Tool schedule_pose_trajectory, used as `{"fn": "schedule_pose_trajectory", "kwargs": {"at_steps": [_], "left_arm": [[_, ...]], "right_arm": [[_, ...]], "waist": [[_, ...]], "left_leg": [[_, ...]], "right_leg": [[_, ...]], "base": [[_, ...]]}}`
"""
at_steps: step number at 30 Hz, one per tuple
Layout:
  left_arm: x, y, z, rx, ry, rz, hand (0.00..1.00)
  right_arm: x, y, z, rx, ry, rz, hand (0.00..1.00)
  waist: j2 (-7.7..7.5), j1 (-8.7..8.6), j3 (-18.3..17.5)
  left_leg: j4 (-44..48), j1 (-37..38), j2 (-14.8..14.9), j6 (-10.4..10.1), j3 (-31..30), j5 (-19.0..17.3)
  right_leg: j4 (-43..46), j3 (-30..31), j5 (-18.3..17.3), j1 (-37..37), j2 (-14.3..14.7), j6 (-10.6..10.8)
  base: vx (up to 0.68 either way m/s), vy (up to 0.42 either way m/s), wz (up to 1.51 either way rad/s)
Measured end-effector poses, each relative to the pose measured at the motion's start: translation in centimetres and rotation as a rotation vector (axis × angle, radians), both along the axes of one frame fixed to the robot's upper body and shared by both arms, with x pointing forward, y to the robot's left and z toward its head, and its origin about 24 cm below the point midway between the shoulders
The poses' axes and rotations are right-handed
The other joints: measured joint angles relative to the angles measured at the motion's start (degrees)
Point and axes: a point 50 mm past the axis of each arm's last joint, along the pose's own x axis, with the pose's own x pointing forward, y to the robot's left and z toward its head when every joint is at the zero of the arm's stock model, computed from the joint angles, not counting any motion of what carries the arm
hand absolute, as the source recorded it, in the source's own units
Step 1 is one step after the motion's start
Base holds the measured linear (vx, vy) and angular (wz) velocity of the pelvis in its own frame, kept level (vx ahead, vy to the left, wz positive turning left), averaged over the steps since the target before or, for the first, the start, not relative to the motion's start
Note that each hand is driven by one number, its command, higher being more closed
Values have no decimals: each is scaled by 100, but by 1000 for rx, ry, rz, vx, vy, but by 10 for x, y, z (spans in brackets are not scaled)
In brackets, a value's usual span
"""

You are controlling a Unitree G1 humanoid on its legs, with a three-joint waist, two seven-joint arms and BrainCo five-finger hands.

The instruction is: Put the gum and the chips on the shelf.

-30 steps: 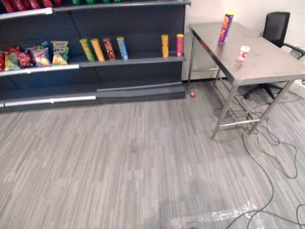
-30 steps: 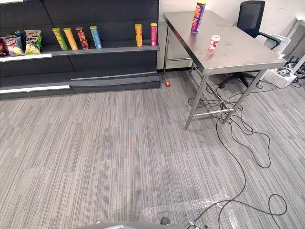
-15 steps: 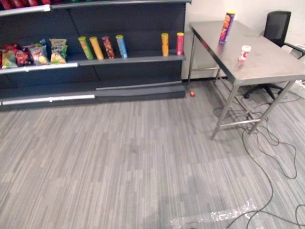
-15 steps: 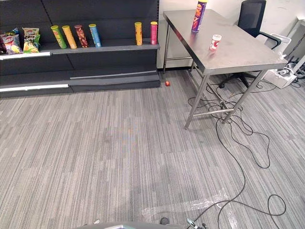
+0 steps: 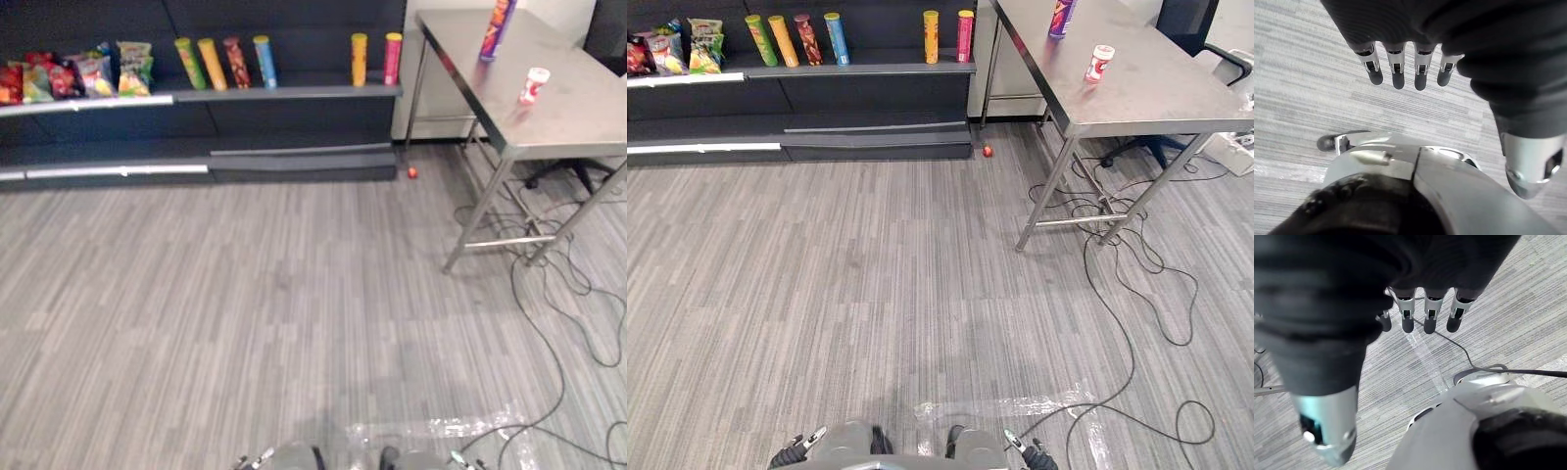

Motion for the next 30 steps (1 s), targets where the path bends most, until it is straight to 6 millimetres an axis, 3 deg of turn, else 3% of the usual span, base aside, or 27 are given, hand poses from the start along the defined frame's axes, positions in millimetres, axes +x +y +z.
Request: {"fn": "schedule_pose_trajectory", "kwargs": {"at_steps": [2,4,6,8,10,12,13,14,15,18,19,20,22,24,25,27,29,30], "left_arm": [[1,-2,0,-19,-12,24,0],[2,-2,0,-33,-26,43,0],[4,-2,1,-34,-36,38,0],[5,-4,1,-32,-41,28,0],[6,-8,0,-41,-41,24,0],[5,-4,1,-33,-39,24,0],[4,0,1,-19,-40,27,0],[9,4,3,-7,-50,21,0],[14,6,4,-2,-57,10,0],[12,5,3,-3,-46,6,0],[11,5,3,0,-39,-4,0],[11,5,3,1,-39,-6,0],[7,4,2,8,-24,-40,0],[6,4,2,9,-18,-57,0],[6,5,2,11,-17,-65,0],[4,4,1,8,-9,-66,0],[-3,-4,-2,-14,13,-70,0],[-5,-5,-2,-15,23,-75,0]], "right_arm": [[3,-1,1,-3,-8,0,0],[6,-1,1,-2,-13,3,0],[11,-2,2,-5,-25,10,0],[16,-4,3,-17,-31,42,0],[22,-12,6,-43,-39,61,0],[25,-10,5,-40,-43,63,0],[24,-5,4,-28,-40,64,0],[29,-1,4,-17,-55,67,0],[31,0,5,-16,-62,67,0],[29,-1,4,-12,-57,51,0],[30,1,4,-7,-65,45,0],[30,0,5,-6,-68,39,0],[29,0,4,-3,-71,12,0],[30,-1,5,-4,-76,5,0],[31,-1,5,-4,-86,-9,0],[31,-2,6,-3,-96,-29,0],[31,-9,9,-23,-123,-42,0],[32,-10,9,-26,-127,-36,0]], "waist": [[60,-38,22],[45,-15,45],[62,-8,99],[111,-14,137],[324,-16,223],[235,19,202],[90,22,117],[-9,-17,54],[-37,-23,47],[-48,31,-125],[-41,31,-164],[-36,32,-173],[-29,16,-261],[-1,-23,-248],[-5,0,-226],[8,-9,-215],[199,-66,-188],[235,-139,-190]], "left_leg": [[-13,-312,-74,40,-163,-366],[-513,-538,-158,65,-190,-456],[-1394,-640,-214,62,-250,-326],[-2515,-663,-236,-19,-405,107],[-3582,-614,-55,-66,-614,495],[-3064,-664,-183,68,-467,963],[-2854,-743,-307,321,-296,736],[-2662,-871,-466,495,-194,512],[-2597,-890,-570,558,-116,423],[-2411,-820,-748,940,145,150],[-2431,-640,-802,1058,271,32],[-2444,-551,-811,1079,329,18],[-2598,-62,-860,1170,416,-44],[-2821,352,-900,1191,395,-191],[-3149,810,-996,1151,370,-402],[-3448,1274,-1071,1126,345,-439],[-3765,1880,-1027,1038,250,-575],[-3794,1967,-986,1000,219,-597]], "right_leg": [[-5,15,-143,101,-79,-64],[-11,88,-202,116,-202,-7],[-13,143,-306,198,-315,89],[-37,264,-410,296,-380,253],[-242,469,-539,551,-347,475],[-500,713,-645,785,-592,531],[-628,805,-624,815,-743,460],[-606,913,-362,742,-900,457],[-576,978,-129,666,-1022,619],[-350,1254,404,500,-1256,758],[8,1407,747,364,-1319,868],[222,1442,895,292,-1323,843],[1339,1529,1714,-123,-1308,779],[2288,1452,1971,-395,-1279,807],[3391,1179,1747,-827,-1289,635],[4023,790,1184,-1087,-1271,473],[4067,41,359,-1454,-1134,248],[3884,-91,218,-1538,-1077,240]], "base": [[133,31,5],[143,88,-3],[241,193,-14],[282,250,-28],[370,398,-55],[391,394,-59],[581,384,-49],[491,285,-23],[575,357,-9],[470,309,-20],[344,188,-24],[408,216,-32],[364,180,-24],[307,128,-6],[321,103,-4],[231,19,-7],[242,-50,3],[176,-97,32]]}}
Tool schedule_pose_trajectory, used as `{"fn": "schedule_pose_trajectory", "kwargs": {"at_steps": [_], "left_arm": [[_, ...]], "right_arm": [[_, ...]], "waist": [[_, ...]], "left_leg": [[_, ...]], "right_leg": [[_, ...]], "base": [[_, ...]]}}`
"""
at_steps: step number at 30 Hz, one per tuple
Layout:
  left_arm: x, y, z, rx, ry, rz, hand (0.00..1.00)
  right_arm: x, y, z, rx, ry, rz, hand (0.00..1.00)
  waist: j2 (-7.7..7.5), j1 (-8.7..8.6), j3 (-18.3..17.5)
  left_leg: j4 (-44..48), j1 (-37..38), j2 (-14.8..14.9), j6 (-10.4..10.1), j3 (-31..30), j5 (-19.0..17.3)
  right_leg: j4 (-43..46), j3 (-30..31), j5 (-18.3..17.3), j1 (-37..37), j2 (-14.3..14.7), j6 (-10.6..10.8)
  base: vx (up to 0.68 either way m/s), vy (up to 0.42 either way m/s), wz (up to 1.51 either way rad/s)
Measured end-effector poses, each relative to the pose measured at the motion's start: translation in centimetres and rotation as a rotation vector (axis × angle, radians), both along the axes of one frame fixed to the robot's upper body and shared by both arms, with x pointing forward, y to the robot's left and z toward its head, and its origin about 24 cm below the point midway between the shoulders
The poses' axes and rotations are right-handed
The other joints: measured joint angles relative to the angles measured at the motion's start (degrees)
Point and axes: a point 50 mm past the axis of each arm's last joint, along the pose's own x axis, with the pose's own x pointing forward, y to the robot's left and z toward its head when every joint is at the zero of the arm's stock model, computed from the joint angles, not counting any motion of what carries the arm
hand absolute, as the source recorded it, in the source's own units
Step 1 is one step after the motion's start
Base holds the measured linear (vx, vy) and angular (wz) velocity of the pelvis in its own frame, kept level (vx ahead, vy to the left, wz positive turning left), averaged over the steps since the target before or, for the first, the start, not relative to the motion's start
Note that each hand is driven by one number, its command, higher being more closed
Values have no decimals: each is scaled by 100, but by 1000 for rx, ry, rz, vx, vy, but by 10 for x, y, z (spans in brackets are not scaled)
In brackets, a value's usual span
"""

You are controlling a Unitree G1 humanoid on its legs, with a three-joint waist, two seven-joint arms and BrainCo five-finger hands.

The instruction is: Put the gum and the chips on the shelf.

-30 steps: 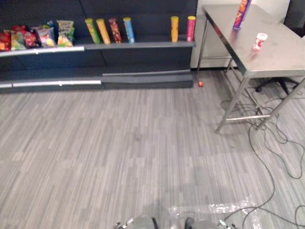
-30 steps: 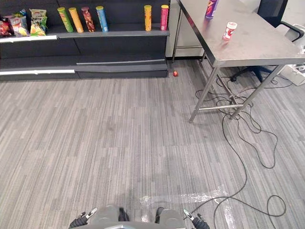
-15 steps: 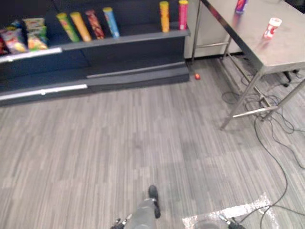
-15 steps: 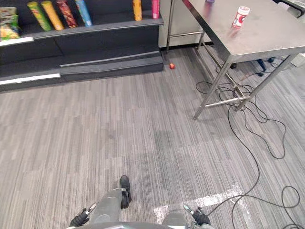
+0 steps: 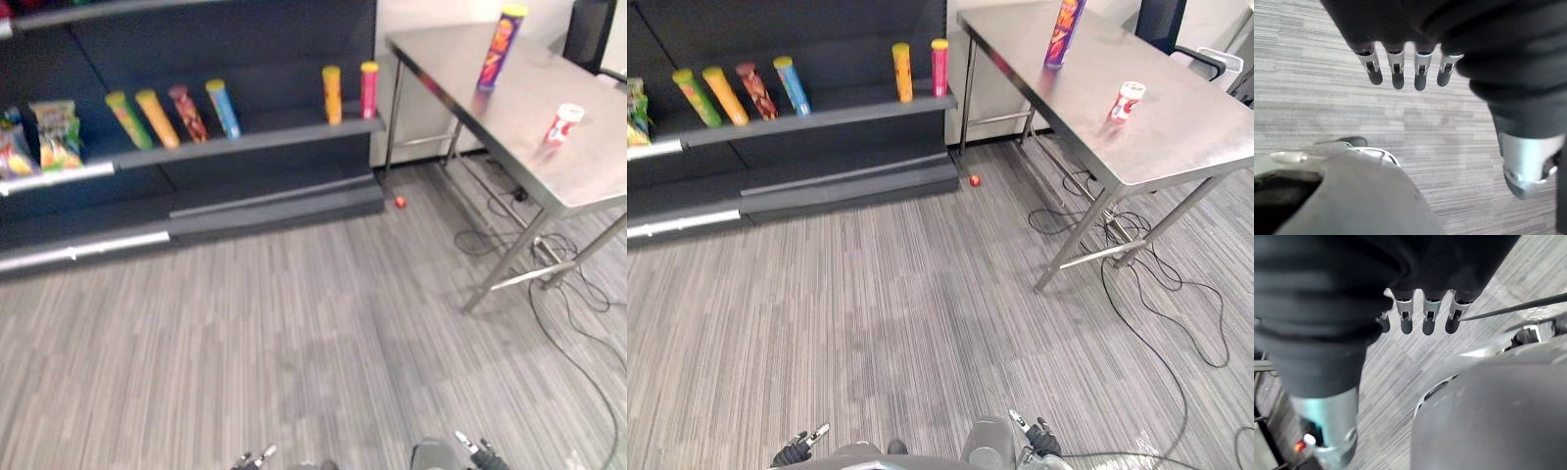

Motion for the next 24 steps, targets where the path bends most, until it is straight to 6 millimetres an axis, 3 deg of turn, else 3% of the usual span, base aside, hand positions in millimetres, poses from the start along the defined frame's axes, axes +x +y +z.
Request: {"fn": "schedule_pose_trajectory", "kwargs": {"at_steps": [3,5,6,7,8,11,14,17,18,20,21,22,23,24], "left_arm": [[1,-7,-1,-23,0,12,0],[1,-8,-1,-31,-4,5,0],[3,-3,0,-21,-9,14,0],[0,-6,-1,-29,-2,35,0],[2,-10,-2,-41,-5,40,0],[1,-14,-3,-66,-17,75,0],[4,-15,-2,-71,-29,88,0],[7,-16,-1,-77,-43,93,0],[9,-15,-1,-80,-52,111,0],[7,-12,-1,-73,-50,131,0],[7,-12,-1,-74,-51,135,0],[7,-12,-1,-78,-55,152,0],[7,-10,0,-78,-60,166,0],[8,-10,0,-78,-64,173,0]], "right_arm": [[-4,-4,0,-6,12,5,0],[-5,-4,0,-7,17,10,0],[-7,0,-2,2,24,18,0],[-11,-1,-3,2,41,22,0],[-10,-5,-1,-9,35,18,0],[-12,-5,-2,0,35,13,0],[-12,-6,-2,-1,36,19,0],[-13,-8,-1,-6,39,27,0],[-15,-8,-2,-5,47,26,0],[-20,-5,-4,7,64,18,0],[-20,-6,-4,6,64,16,0],[-19,-7,-3,5,62,9,0],[-21,-7,-4,7,64,-2,0],[-23,-7,-4,9,72,-5,0]], "waist": [[150,-50,29],[206,-52,28],[42,-56,74],[85,-29,136],[269,9,103],[278,-45,100],[313,-41,60],[326,-40,24],[324,-30,25],[234,-1,69],[242,-2,70],[240,-11,72],[223,-5,80],[220,1,83]], "left_leg": [[-39,295,331,-322,-180,-193],[-118,415,553,-536,-290,-318],[-229,623,566,-711,-393,-421],[-385,828,686,-793,-567,-475],[-410,853,770,-787,-651,-391],[-133,951,940,-981,-835,311],[171,911,1060,-1169,-1031,564],[1335,354,1152,-1618,-1455,948],[2073,27,1190,-1816,-1597,1280],[3262,-343,1285,-1970,-1565,2185],[3710,-520,1343,-1964,-1474,2131],[4455,-875,1411,-1906,-1224,1644],[4858,-1189,1433,-1707,-913,1098],[4927,-1426,1434,-1481,-720,772]], "right_leg": [[-1725,-186,-19,-453,354,60],[-3438,-24,597,-536,533,203],[-4419,163,1267,-467,510,364],[-4389,119,1894,-356,690,155],[-4214,91,1671,-432,804,98],[-3119,-149,694,-421,780,-178],[-2965,-292,385,-221,763,-232],[-3087,-467,152,87,787,-266],[-3175,-506,78,311,796,-293],[-3389,-489,-33,772,804,-389],[-3446,-485,-51,898,815,-406],[-3573,-442,-58,1134,819,-416],[-3799,-398,-90,1421,818,-443],[-3934,-395,-96,1609,810,-439]], "base": [[309,-242,35],[405,-326,31],[512,-363,28],[519,-338,20],[515,-272,5],[556,-308,28],[331,-158,32],[323,-161,29],[348,-121,5],[289,-69,-14],[257,-41,-23],[251,-25,-18],[287,10,-13],[170,51,-4]]}}
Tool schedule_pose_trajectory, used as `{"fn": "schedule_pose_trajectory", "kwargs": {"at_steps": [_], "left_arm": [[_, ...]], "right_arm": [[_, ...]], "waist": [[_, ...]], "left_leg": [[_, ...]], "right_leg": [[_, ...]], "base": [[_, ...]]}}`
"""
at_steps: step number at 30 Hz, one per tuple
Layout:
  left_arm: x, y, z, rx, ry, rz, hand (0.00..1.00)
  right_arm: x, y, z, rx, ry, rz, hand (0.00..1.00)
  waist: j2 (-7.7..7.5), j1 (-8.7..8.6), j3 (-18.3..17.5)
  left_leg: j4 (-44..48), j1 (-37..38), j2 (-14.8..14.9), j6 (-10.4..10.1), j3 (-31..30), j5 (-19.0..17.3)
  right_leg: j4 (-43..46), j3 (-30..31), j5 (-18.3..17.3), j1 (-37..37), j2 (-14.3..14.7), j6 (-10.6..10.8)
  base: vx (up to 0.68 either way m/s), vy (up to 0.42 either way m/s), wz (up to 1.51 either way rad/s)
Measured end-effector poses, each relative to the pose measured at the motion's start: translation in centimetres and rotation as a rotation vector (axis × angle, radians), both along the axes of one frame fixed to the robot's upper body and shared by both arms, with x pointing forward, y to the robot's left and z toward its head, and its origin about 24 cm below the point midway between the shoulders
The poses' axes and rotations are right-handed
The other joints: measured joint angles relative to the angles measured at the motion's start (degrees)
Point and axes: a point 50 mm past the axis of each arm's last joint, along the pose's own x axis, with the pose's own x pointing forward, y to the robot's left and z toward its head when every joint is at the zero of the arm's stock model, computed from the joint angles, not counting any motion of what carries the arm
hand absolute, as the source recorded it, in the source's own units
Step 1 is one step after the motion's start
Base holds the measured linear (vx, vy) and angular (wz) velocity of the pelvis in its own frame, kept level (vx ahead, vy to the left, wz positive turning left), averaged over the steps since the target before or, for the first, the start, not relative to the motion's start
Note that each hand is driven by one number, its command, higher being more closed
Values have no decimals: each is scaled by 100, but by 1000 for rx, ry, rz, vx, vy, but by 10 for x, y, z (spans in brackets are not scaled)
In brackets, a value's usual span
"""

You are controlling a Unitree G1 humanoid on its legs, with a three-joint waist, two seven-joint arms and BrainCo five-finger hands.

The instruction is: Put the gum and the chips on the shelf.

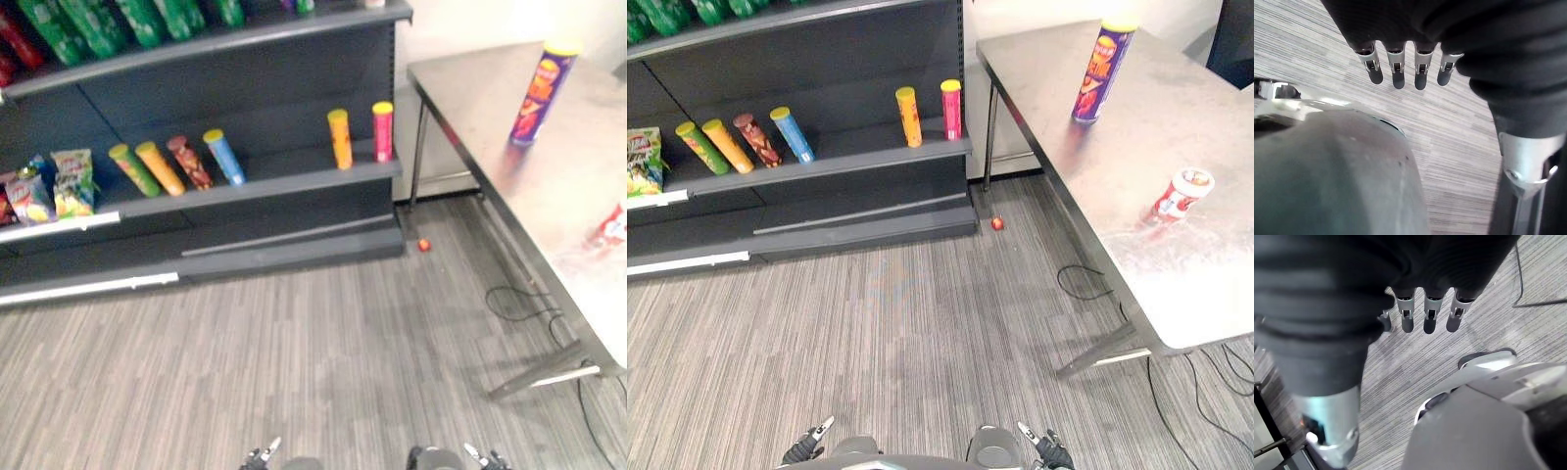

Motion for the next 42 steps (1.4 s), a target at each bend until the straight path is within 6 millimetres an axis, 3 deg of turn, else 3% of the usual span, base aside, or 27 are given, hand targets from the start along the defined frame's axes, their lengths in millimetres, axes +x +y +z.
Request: {"fn": "schedule_pose_trajectory", "kwargs": {"at_steps": [2,4,5,6,7,8,12,18,21,22,23,24,26,27,29,30,31,32,35,42], "left_arm": [[1,3,1,7,-13,5,0],[1,5,2,14,-15,7,0],[-3,4,1,12,-8,20,0],[-7,2,0,9,5,15,0],[-9,2,0,10,10,17,0],[-13,1,-1,9,22,21,0],[-13,17,2,51,26,5,0],[-19,9,-1,42,67,-57,0],[-20,7,-2,48,79,-115,0],[-20,8,-2,53,83,-135,0],[-20,8,-2,59,88,-166,0],[-20,8,-2,63,89,-174,0],[-20,7,-2,72,95,-209,0],[-20,6,-2,73,97,-215,0],[-20,7,-2,78,103,-230,0],[-20,7,-2,77,103,-223,0],[-20,10,-1,82,102,-211,0],[-20,7,-2,72,102,-197,0],[-15,-3,-3,47,90,-197,0],[-14,-3,-3,31,69,-176,0]], "right_arm": [[-1,1,0,9,-3,-26,0],[-2,2,-1,16,-9,-58,0],[-2,2,-1,15,-10,-68,0],[-4,1,-1,12,-9,-69,0],[-5,1,0,9,-9,-70,0],[-5,0,0,3,-5,-73,0],[-6,18,-4,43,8,-77,0],[3,12,-2,22,-18,-65,0],[9,11,0,17,-42,-61,0],[11,10,1,15,-50,-61,0],[13,10,1,12,-58,-60,0],[15,10,2,14,-62,-58,0],[28,12,4,10,-90,-12,0],[32,13,5,8,-98,5,0],[41,15,7,9,-120,27,0],[42,17,7,13,-122,31,0],[42,20,6,20,-122,34,0],[45,19,7,18,-124,37,0],[50,9,11,-11,-138,44,0],[44,10,9,-10,-118,71,0]], "waist": [[-22,39,6],[-40,50,9],[-40,57,9],[-22,29,7],[4,15,-2],[9,31,-25],[-398,23,-176],[-242,141,-518],[-193,142,-606],[-195,117,-588],[-143,114,-516],[-164,114,-490],[-145,110,-446],[-128,99,-444],[-127,35,-414],[-138,13,-394],[-270,9,-352],[-133,28,-278],[65,-14,-162],[-14,14,-169]], "left_leg": [[-403,-424,-25,309,374,-430],[-1548,-613,-151,423,559,-503],[-2844,-599,-308,635,510,-319],[-3629,-574,-384,692,337,-107],[-4053,-569,-394,688,187,2],[-4253,-569,-423,635,88,446],[-3884,-693,-873,849,351,14],[-4127,-230,-1202,1096,767,-298],[-4341,108,-1329,1209,908,-365],[-4354,318,-1320,1278,1014,-339],[-4427,615,-1297,1398,1062,-431],[-4537,802,-1300,1388,1090,-455],[-4997,1466,-1267,1337,1356,-434],[-5074,1563,-1232,1318,1435,-422],[-5121,1721,-1138,1261,1597,-426],[-5168,1766,-1135,1208,1626,-429],[-5212,1835,-1210,1037,1666,-443],[-5311,1908,-1130,949,1729,-456],[-5425,1932,-1030,805,1832,-407],[-5448,2094,-808,568,1877,-490]], "right_leg": [[-86,22,-83,199,-84,142],[-37,119,-200,326,-196,333],[20,265,-308,379,-298,505],[31,350,-371,408,-331,605],[47,408,-415,410,-331,677],[53,590,-510,433,-350,833],[-409,1144,-298,620,-534,839],[-341,1715,530,508,-860,1043],[1196,2069,789,-271,-897,977],[1857,2061,1090,-514,-909,921],[2479,1860,1138,-672,-926,890],[2804,1675,1037,-761,-957,801],[3523,352,353,-1123,-1154,504],[3469,-41,258,-1179,-1184,447],[2382,-1106,258,-1313,-1084,437],[1898,-1250,331,-1312,-1023,485],[980,-1507,739,-1257,-903,323],[689,-1643,688,-1080,-706,135],[521,-1764,718,-1084,-500,90],[-259,-1760,799,-689,-81,98]], "base": [[159,126,-11],[198,234,-28],[291,352,-41],[247,304,-42],[303,377,-43],[352,346,-48],[358,221,-17],[306,198,-32],[264,157,-34],[239,115,-22],[237,95,-24],[235,35,-36],[243,23,-50],[145,-15,-52],[154,-79,-36],[221,-145,-31],[231,-178,-51],[196,-174,-53],[128,-108,-23],[13,-30,-5]]}}
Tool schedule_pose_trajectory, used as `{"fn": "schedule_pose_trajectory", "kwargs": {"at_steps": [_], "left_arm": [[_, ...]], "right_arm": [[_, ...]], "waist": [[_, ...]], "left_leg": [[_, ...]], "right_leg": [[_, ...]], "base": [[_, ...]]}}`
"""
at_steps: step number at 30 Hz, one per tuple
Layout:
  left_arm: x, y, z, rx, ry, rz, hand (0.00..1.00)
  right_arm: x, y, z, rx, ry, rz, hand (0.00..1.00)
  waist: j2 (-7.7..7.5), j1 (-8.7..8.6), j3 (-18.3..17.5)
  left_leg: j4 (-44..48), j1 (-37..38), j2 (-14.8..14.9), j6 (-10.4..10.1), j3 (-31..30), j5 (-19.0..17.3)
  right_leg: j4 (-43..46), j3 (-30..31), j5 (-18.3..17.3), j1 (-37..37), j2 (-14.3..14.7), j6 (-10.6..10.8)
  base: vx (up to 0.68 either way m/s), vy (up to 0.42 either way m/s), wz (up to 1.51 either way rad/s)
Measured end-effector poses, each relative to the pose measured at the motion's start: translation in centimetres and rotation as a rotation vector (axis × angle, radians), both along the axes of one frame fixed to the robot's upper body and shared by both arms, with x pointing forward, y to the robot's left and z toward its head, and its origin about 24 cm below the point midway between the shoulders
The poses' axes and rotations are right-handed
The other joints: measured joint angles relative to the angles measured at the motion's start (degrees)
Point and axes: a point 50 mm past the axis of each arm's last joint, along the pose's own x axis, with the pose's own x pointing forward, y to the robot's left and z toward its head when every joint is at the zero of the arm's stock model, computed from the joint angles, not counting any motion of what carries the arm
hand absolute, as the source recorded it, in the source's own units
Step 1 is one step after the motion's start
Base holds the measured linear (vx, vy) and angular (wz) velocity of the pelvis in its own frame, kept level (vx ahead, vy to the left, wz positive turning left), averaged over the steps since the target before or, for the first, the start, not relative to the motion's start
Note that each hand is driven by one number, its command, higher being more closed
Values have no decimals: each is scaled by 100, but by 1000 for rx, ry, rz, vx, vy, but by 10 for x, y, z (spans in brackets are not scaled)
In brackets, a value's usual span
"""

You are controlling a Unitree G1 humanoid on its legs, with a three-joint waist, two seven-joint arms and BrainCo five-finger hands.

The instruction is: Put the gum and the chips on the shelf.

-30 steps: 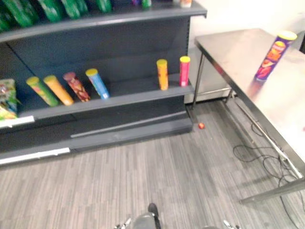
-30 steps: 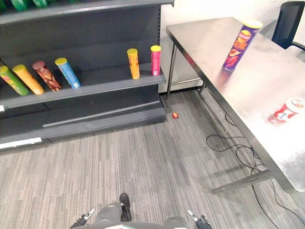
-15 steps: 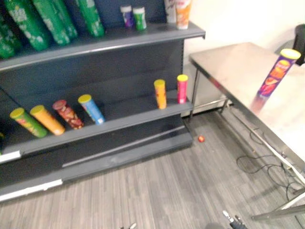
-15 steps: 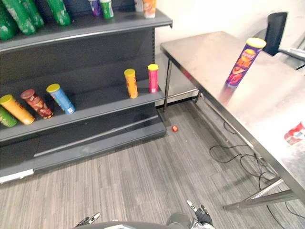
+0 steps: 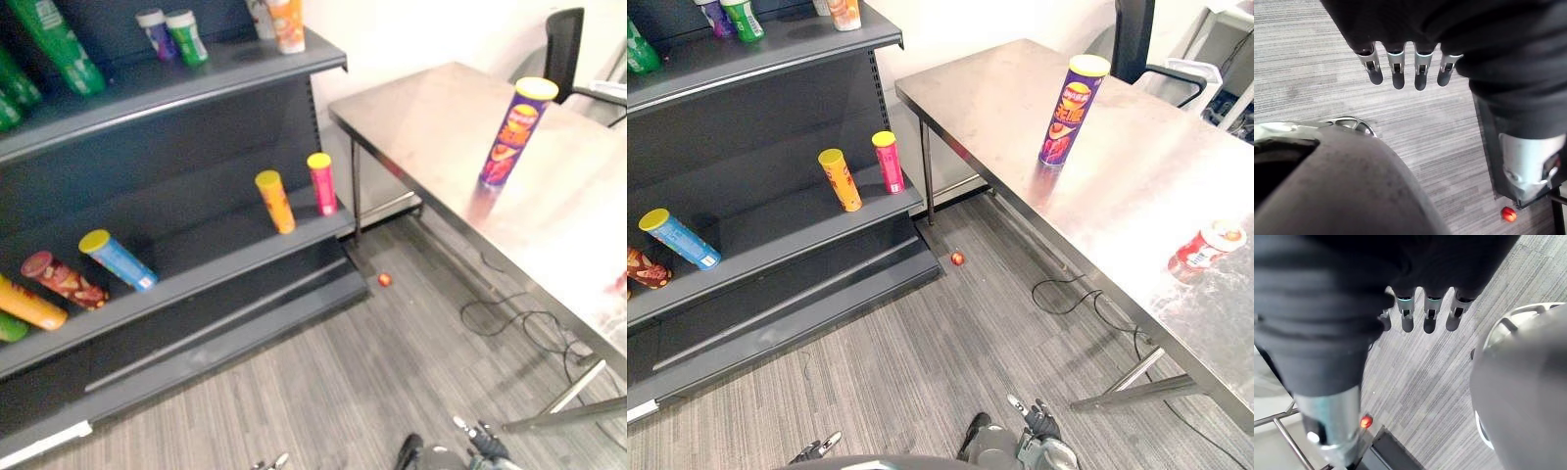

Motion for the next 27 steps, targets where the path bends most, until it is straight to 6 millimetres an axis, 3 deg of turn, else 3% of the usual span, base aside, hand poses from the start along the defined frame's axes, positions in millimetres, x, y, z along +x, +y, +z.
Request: {"fn": "schedule_pose_trajectory", "kwargs": {"at_steps": [6,9,11,12,13,14,15,16,18,21,24,26,27], "left_arm": [[6,6,2,20,-15,-5,0],[8,7,2,24,-7,-3,0],[11,9,3,29,-16,14,0],[14,7,3,23,-25,22,0],[13,5,3,15,-28,36,0],[12,2,2,2,-36,76,0],[11,3,2,4,-37,85,0],[9,3,2,-2,-36,120,0],[9,2,2,-10,-45,156,0],[10,5,3,-6,-68,182,0],[6,6,3,-4,-61,208,0],[5,5,2,-7,-57,210,0],[4,1,1,-18,-51,214,0]], "right_arm": [[-1,2,-1,11,-3,-15,0],[-6,-2,-1,20,-2,-70,0],[-16,-3,-3,24,25,-90,0],[-19,-7,-4,19,37,-98,0],[-22,-11,-4,9,47,-100,0],[-26,-15,-4,-2,57,-105,0],[-27,-17,-3,-4,60,-111,0],[-31,-21,-4,-5,67,-147,0],[-40,-27,-4,1,82,-228,0],[-54,-31,-6,3,116,-285,0],[-64,-31,-7,-7,138,-305,0],[-73,-33,-8,-13,158,-338,0],[-80,-36,-7,-19,166,-360,0]], "waist": [[-87,-8,-47],[-106,-34,-42],[-142,-55,-56],[-68,-45,-40],[25,-39,-41],[53,-24,-12],[66,-5,-11],[63,-8,3],[27,0,17],[20,17,16],[3,-2,8],[31,-28,-9],[130,-28,-55]], "left_leg": [[77,-177,-46,3,406,-202],[669,-207,66,-258,701,-362],[2205,-607,476,-323,706,-402],[3029,-809,773,-272,696,-342],[3752,-956,1087,-141,658,-179],[4769,-1381,1353,-8,150,300],[5021,-1541,1280,-23,-146,229],[5146,-1832,1031,-69,-597,-122],[4821,-2070,741,11,-794,-381],[3390,-2221,556,46,-1384,-399],[1812,-2191,379,69,-2455,-145],[1152,-2139,347,28,-2726,181],[816,-2037,381,-8,-2751,450]], "right_leg": [[312,205,-9,-442,-84,-31],[735,386,-378,-601,-169,-105],[785,584,-488,-515,-107,-128],[758,691,-524,-432,7,-142],[725,849,-546,-344,176,-204],[656,1300,-568,-181,377,-279],[641,1451,-583,-151,406,-303],[543,1788,-593,-62,425,-322],[325,2308,-541,172,433,-268],[46,3116,-530,438,494,-136],[-18,3796,-620,507,481,14],[43,3999,-732,507,441,224],[131,4079,-832,496,464,390]], "base": [[-28,34,-25],[98,-40,-45],[167,-163,-51],[188,-192,-68],[229,-91,-123],[249,-49,-135],[310,34,-155],[194,35,-112],[250,59,-138],[210,148,-143],[245,291,-132],[240,325,-66],[284,391,-52]]}}
